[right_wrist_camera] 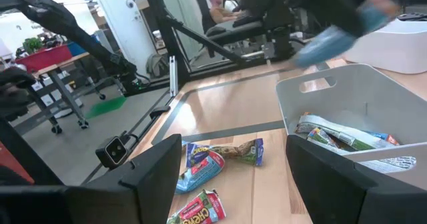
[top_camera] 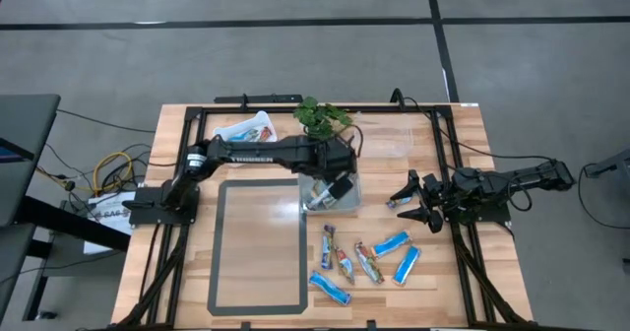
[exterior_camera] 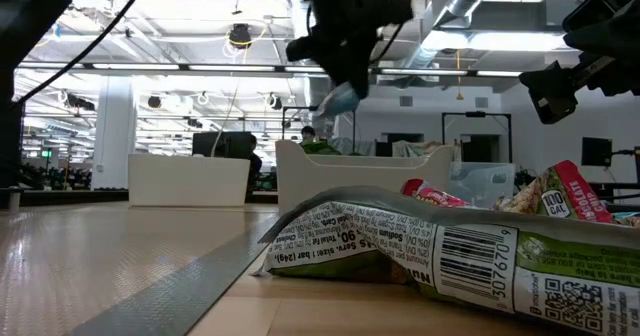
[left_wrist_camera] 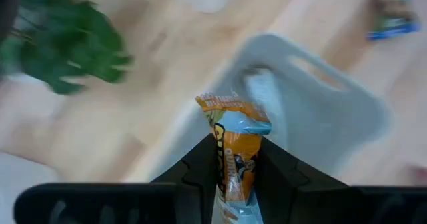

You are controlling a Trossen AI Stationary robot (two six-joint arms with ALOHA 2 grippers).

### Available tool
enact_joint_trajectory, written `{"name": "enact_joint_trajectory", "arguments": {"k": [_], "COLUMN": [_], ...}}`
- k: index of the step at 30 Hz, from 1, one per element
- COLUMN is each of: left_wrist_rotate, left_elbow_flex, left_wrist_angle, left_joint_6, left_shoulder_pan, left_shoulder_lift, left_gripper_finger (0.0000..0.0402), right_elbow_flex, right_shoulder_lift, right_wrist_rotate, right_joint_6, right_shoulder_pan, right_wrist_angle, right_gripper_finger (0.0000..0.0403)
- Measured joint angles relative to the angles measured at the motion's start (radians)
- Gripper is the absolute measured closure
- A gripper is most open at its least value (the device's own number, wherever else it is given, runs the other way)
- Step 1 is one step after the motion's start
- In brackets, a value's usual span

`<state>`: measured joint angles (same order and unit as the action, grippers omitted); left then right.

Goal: Pick and place Granola Bars by type
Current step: Put the yellow granola bar into the gray bin, then put the blue granola bar into the transparent bin

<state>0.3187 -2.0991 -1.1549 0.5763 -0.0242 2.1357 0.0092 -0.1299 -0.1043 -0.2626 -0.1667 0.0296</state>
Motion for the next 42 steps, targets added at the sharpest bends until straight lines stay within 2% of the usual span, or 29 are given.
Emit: {"name": "enact_joint_trajectory", "arguments": {"k": [11,14,23,28,32,42], "left_wrist_rotate": [-0.079,-0.097,-0.132,-0.135,-0.15,-0.158], "left_elbow_flex": [0.014,0.041,0.207,0.239,0.239,0.229], "left_wrist_angle": [0.002,0.01,0.214,0.249,0.258,0.282], "left_joint_6": [-0.252,-0.267,-0.271,-0.271,-0.279,-0.267], "left_shoulder_pan": [-0.035,-0.035,-0.036,-0.035,-0.035,-0.029], "left_shoulder_lift": [0.0,-0.001,0.001,0.001,0.001,0.001], "left_gripper_finger": [0.0327,0.0327,0.0327,0.0325,0.0307,0.0225], "right_elbow_flex": [0.0,0.0,0.0,0.0,0.0,0.0], "right_shoulder_lift": [0.0,0.0,0.0,0.0,0.0,0.0], "right_wrist_rotate": [0.0,0.0,0.0,0.0,0.0,0.0], "right_joint_6": [0.0,0.0,0.0,0.0,0.0,0.0], "right_shoulder_pan": [0.0,0.0,0.0,0.0,0.0,0.0], "right_wrist_angle": [0.0,0.0,0.0,0.0,0.0,0.0], "right_gripper_finger": [0.0138,0.0138,0.0138,0.0138,0.0138,0.0138]}}
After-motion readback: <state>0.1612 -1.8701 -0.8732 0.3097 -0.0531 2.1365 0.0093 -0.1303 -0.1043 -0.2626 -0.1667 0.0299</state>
